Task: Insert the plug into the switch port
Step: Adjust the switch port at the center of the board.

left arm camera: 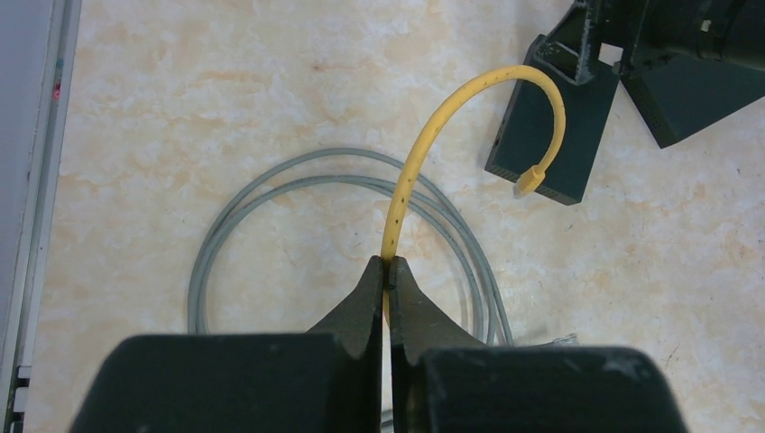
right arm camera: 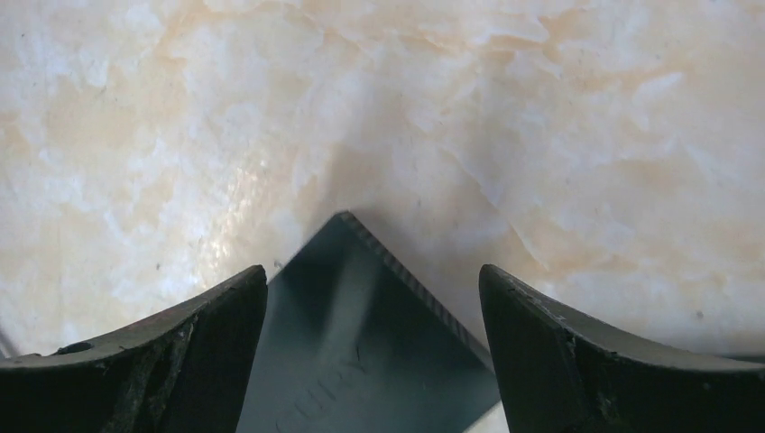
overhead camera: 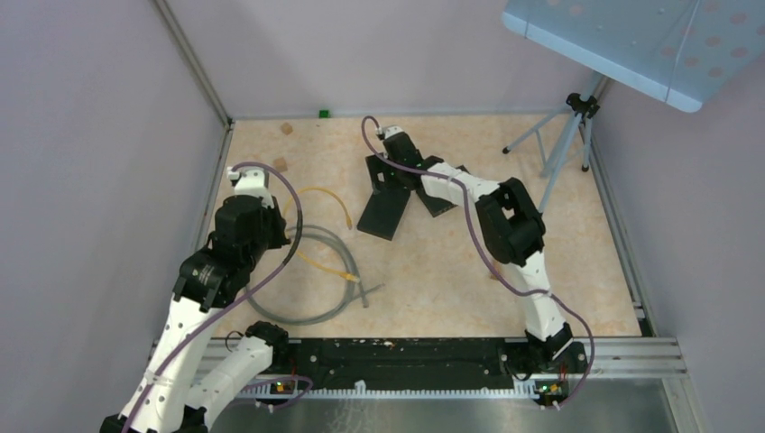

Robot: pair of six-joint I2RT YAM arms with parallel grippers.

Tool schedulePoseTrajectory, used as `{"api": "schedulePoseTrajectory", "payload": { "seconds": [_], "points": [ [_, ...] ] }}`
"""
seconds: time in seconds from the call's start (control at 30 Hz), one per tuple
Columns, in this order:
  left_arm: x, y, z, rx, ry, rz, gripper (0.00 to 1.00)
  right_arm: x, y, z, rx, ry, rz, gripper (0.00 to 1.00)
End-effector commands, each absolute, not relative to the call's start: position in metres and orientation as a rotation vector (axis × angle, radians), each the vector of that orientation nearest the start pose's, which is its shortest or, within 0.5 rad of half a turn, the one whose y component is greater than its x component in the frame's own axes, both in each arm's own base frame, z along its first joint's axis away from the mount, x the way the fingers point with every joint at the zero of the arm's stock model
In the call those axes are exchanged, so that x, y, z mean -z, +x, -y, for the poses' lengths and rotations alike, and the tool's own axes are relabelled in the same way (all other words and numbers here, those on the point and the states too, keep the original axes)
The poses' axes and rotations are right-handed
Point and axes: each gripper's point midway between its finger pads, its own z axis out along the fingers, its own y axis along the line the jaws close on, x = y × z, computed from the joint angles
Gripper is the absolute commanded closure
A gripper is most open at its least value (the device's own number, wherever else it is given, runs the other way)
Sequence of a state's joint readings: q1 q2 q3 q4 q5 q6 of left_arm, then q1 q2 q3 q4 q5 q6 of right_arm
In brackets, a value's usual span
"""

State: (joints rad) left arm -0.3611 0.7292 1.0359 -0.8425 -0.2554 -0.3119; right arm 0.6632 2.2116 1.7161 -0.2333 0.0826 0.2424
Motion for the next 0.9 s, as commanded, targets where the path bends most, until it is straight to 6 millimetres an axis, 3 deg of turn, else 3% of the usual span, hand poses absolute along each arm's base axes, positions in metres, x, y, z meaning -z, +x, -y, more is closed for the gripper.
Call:
{"api": "schedulePoseTrajectory", "payload": {
  "seconds": [0.0, 0.33, 0.47, 0.87],
  "points": [
    [-0.261, 0.23, 0.049, 0.127, -0.106, -2.072, 0.99, -0.053, 0.472, -0.376, -0.342, -0.486, -2.283, 0.14],
    [-0.264, 0.229, 0.047, 0.121, -0.115, -2.061, 0.99, -0.031, 0.487, -0.379, -0.227, -0.488, -2.303, 0.13],
    [-0.265, 0.227, 0.046, 0.116, -0.119, -2.058, 0.99, -0.02, 0.487, -0.366, -0.098, -0.524, -2.342, 0.14],
    [-0.264, 0.232, 0.051, 0.142, -0.114, -2.058, 0.99, -0.011, 0.438, -0.323, 0.069, -0.584, -2.459, 0.16]
  ]
}}
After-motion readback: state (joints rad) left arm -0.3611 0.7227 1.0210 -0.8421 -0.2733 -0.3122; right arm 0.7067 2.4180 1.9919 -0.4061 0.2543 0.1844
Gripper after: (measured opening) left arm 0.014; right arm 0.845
